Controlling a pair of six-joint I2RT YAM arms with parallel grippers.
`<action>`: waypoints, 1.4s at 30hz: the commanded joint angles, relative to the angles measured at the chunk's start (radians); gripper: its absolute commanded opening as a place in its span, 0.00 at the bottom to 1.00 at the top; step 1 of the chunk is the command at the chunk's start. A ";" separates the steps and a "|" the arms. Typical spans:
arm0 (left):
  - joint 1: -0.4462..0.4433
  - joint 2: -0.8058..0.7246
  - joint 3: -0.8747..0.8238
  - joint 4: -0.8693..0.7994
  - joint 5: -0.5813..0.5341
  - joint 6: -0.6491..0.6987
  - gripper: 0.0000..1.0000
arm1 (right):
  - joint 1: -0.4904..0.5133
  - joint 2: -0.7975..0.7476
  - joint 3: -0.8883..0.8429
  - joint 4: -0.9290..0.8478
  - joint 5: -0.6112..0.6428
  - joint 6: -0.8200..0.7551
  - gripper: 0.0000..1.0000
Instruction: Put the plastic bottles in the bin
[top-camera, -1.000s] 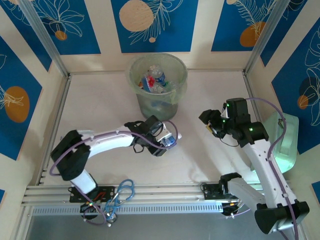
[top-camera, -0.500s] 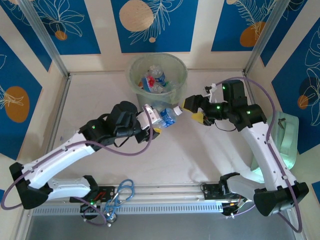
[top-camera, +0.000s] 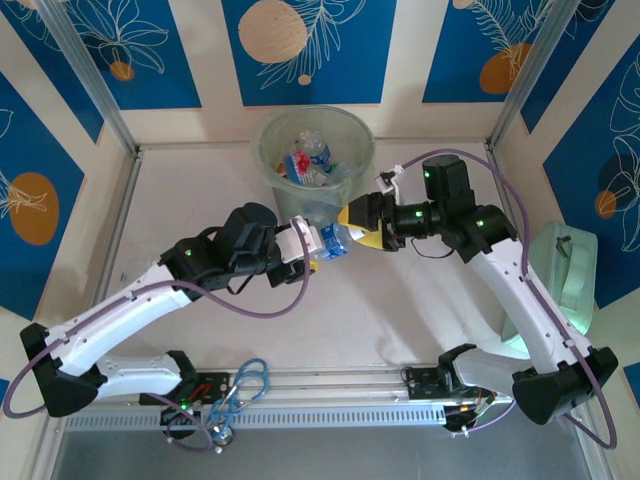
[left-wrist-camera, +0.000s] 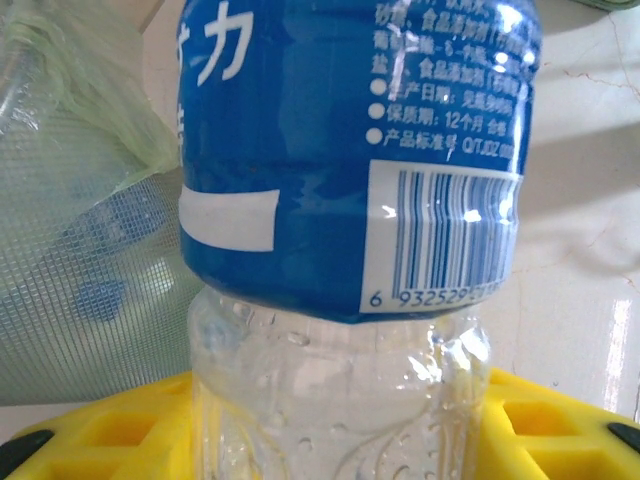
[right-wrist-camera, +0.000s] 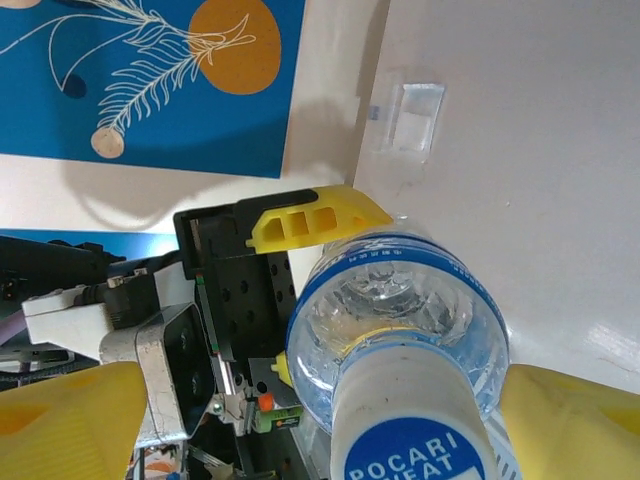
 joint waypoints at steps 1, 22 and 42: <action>-0.005 -0.010 0.031 0.023 0.017 0.028 0.46 | 0.054 0.034 0.031 -0.040 0.014 -0.013 0.79; 0.041 -0.040 -0.028 0.108 -0.102 -0.036 0.95 | 0.055 0.051 0.102 -0.074 0.140 -0.010 0.04; 0.339 -0.264 -0.159 0.108 -0.147 -0.819 1.00 | -0.079 0.430 0.403 0.452 0.749 0.160 0.00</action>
